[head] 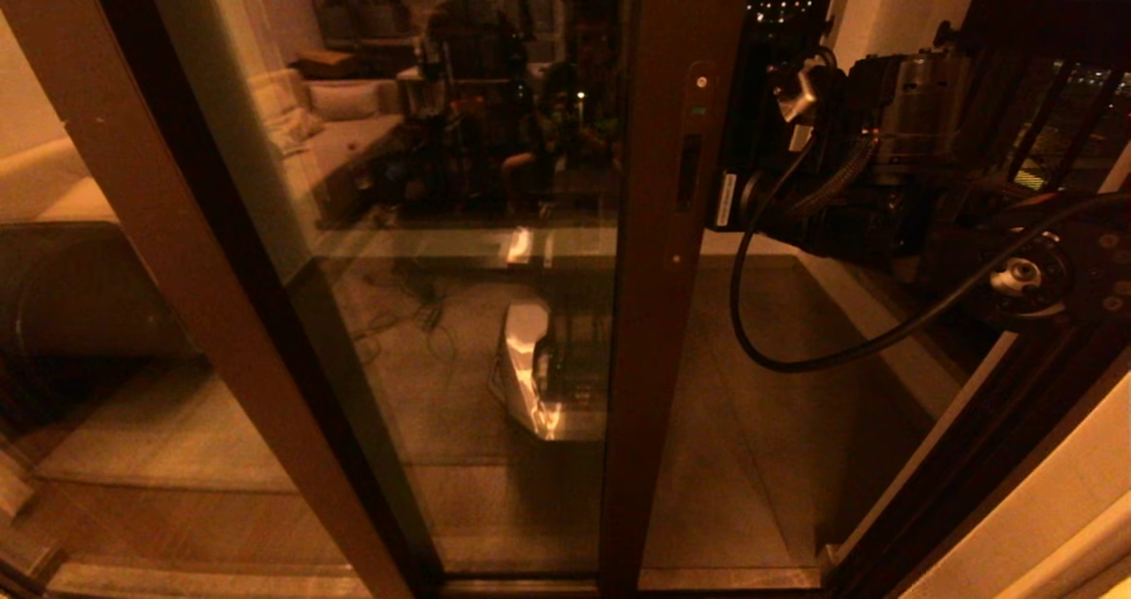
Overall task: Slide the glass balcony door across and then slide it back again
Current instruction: Open the slid door
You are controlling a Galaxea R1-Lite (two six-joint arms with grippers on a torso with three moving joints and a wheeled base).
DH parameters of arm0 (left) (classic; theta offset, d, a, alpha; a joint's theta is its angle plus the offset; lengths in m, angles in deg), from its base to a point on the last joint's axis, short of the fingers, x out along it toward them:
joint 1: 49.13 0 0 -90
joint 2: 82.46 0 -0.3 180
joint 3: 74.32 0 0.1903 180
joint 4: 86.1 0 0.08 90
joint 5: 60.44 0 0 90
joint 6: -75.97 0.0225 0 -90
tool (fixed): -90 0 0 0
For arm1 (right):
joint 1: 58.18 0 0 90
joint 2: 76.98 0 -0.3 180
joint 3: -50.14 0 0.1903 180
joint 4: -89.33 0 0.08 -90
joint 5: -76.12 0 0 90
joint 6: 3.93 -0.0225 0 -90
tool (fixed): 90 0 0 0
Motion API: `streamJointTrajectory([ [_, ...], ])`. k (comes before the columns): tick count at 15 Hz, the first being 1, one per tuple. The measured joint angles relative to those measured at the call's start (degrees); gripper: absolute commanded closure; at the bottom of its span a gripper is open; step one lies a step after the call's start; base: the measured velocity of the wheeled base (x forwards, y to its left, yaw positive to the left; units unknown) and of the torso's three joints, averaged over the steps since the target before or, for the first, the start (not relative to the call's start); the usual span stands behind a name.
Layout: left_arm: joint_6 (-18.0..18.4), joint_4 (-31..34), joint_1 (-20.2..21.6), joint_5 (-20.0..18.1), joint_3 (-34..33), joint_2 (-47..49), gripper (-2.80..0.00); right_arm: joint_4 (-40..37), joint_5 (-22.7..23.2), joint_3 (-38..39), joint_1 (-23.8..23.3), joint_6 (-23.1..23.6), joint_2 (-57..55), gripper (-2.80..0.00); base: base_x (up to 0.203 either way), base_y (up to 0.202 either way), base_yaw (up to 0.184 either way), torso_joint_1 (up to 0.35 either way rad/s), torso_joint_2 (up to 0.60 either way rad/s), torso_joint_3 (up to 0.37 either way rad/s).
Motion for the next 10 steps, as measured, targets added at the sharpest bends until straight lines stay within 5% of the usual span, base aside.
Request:
streamJointTrajectory([
  [10, 0.0, -0.01, 0.0, 0.02, 0.0, 0.0, 0.0, 0.13, 0.51, 0.21, 1.3, -0.63, -0.18, 0.0, 0.0, 0.0, 0.0, 0.0, 0.0, 0.0],
])
